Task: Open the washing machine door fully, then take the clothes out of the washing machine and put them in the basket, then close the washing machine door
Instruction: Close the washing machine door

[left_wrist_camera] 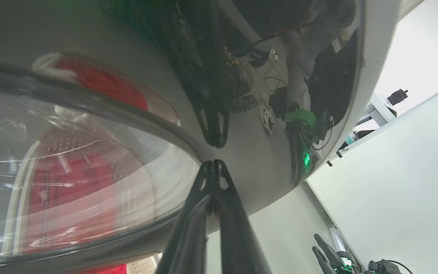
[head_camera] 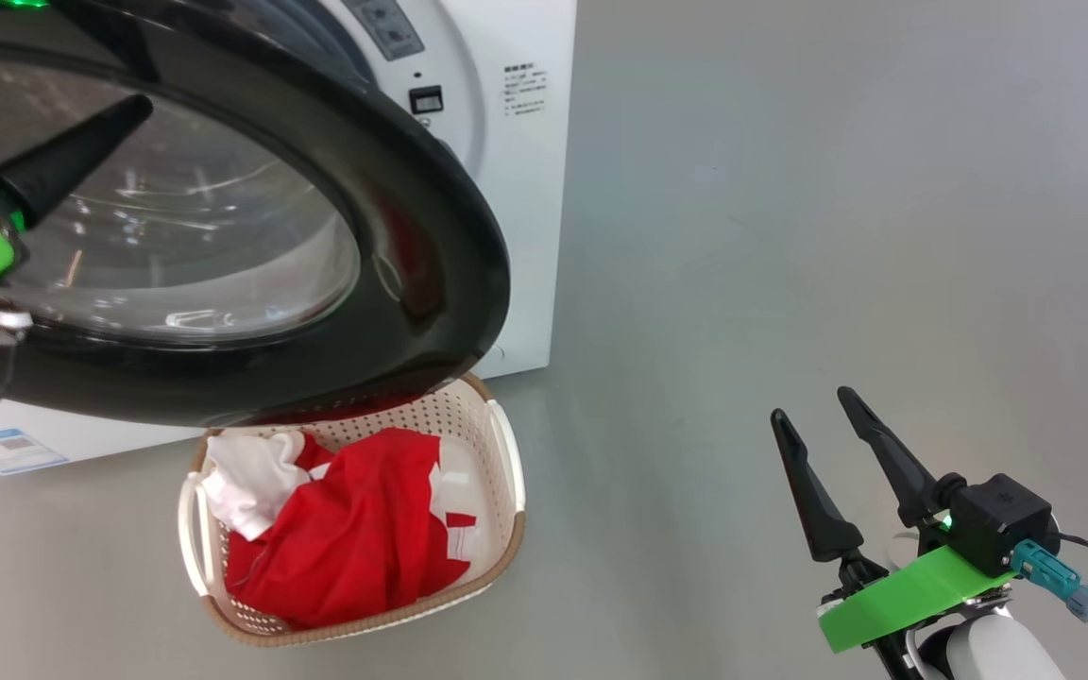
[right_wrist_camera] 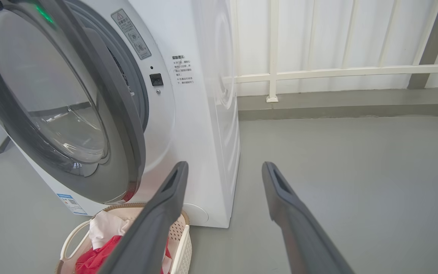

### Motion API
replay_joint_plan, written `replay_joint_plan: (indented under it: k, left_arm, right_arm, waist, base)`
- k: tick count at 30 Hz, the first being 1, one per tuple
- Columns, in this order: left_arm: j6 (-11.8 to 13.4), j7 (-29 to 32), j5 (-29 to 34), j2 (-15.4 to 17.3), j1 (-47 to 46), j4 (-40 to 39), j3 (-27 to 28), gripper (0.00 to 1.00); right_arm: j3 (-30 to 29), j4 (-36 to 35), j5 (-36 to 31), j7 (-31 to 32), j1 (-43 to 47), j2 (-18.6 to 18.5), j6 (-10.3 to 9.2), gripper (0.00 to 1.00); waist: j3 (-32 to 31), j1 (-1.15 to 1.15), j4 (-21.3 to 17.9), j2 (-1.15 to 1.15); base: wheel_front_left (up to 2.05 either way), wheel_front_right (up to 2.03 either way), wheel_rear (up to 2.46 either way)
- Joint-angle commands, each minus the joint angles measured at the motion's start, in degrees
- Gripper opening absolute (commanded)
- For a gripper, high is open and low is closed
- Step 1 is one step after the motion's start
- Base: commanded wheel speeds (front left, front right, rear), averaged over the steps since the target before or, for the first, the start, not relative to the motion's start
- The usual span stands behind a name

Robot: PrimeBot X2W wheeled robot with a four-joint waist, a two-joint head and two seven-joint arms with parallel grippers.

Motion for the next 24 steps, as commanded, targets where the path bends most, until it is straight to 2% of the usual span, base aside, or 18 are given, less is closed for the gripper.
replay_joint_plan:
  k: [1,2,4,6,8,16,24]
  left_arm:
    - [-0.6,-1.1,-0.4,3.4,0.3,-2.1,1.7,0.01]
    - [-0.6,-1.7,-0.6,3.7,1.2,-2.6,1.4,0.20]
    - [-0.6,-3.2,-0.9,4.1,3.2,-3.5,1.0,0.41]
    - [-0.6,-5.0,-1.4,4.5,5.3,-4.4,0.7,0.81]
    - [-0.6,-6.5,-1.7,4.9,7.8,-5.5,0.1,1.00]
    - [-0.6,-12.1,-3.2,6.4,16.3,-8.5,-1.8,1.00]
    - [-0.6,-20.8,-4.1,6.9,25.9,-10.3,-3.0,1.00]
  right_arm:
    - [1.5,-1.3,-0.5,-0.3,-0.8,-0.2,0.09,1.00]
    - [1.6,-1.3,-0.5,-0.3,-0.7,-0.4,0.09,1.00]
    - [1.8,-1.2,-0.5,-0.3,-0.4,-0.7,0.09,1.00]
    - [1.8,-1.1,-0.5,-0.3,-0.2,-0.9,0.09,1.00]
    - [1.8,-1.1,-0.5,-0.3,0.2,-1.1,0.09,1.00]
    - [1.6,-1.1,-0.5,-0.3,1.2,-1.9,0.09,1.00]
    - [1.6,-1.0,-0.4,-0.3,2.3,-2.3,0.09,1.00]
  waist:
    - [-0.6,0.00,0.8,0.00]
    - [-0.9,0.00,1.1,0.00]
    - [-1.4,0.00,1.7,0.00]
    - [-2.0,0.00,2.4,0.00]
    - [-2.4,0.00,3.2,0.00]
    - [-3.9,0.00,5.7,0.00]
    - [-5.0,0.00,8.2,0.00]
  base:
    - [0.00,0.00,0.00]
    - [0.00,0.00,0.00]
    - [0.00,0.00,0.00]
    - [0.00,0.00,0.00]
    - [0.00,0.00,0.00]
    - [0.00,0.00,0.00]
    - [0.00,0.00,0.00]
